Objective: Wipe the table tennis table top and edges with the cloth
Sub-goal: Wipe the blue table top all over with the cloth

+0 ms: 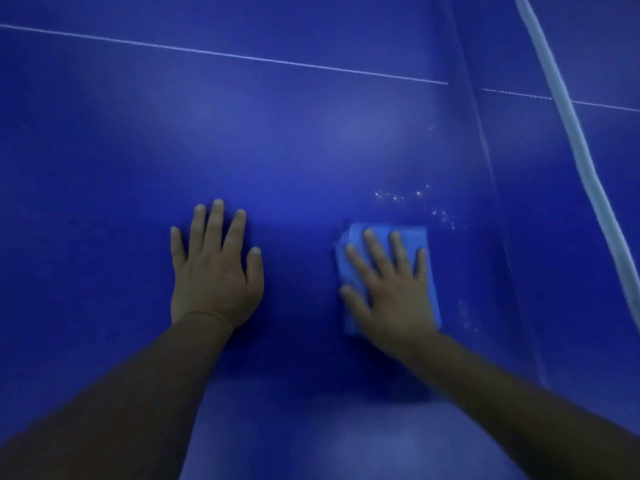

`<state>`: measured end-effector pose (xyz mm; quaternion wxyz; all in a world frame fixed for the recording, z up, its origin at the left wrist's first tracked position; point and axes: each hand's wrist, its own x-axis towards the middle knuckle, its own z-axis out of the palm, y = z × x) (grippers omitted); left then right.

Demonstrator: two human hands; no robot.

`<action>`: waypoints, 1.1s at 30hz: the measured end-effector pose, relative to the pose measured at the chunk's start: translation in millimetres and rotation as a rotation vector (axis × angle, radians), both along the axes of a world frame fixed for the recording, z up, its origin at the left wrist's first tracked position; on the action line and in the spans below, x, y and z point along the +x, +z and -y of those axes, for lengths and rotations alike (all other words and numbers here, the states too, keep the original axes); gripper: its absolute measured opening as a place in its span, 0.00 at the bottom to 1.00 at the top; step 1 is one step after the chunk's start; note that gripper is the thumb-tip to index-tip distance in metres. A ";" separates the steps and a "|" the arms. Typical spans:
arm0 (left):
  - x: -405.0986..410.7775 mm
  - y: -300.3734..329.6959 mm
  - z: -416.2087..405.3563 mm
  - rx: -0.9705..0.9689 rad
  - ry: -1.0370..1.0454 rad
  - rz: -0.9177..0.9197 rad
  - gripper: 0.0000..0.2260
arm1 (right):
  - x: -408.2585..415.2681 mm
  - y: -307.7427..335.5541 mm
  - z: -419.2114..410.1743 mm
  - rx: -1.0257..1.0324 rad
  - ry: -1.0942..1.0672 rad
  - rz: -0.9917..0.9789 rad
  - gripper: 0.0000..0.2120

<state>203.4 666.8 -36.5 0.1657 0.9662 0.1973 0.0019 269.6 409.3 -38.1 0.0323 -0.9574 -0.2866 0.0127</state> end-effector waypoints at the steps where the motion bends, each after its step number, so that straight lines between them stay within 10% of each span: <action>1: 0.8 -1.0 -0.1 0.002 -0.003 -0.007 0.32 | -13.8 -4.1 -7.7 0.027 0.096 0.004 0.29; 4: 3.2 -3.7 -1.3 0.002 0.010 -0.004 0.31 | 18.6 -4.5 -41.7 0.053 0.293 -0.023 0.28; 12: 3.9 -4.1 -1.0 0.039 -0.012 -0.015 0.30 | 150.7 4.6 -89.5 -0.021 -0.240 -0.079 0.30; 18: 5.2 -4.2 -0.4 0.051 -0.005 -0.009 0.30 | 85.4 -5.0 -85.7 0.040 0.224 -0.023 0.29; 26: 6.0 -2.1 1.1 0.053 0.002 -0.019 0.29 | 161.9 7.4 -19.1 -0.023 -0.432 -0.116 0.30; 33: 7.2 -2.1 2.0 0.088 0.004 -0.013 0.29 | 121.8 -2.5 -102.4 -0.014 0.051 -0.050 0.30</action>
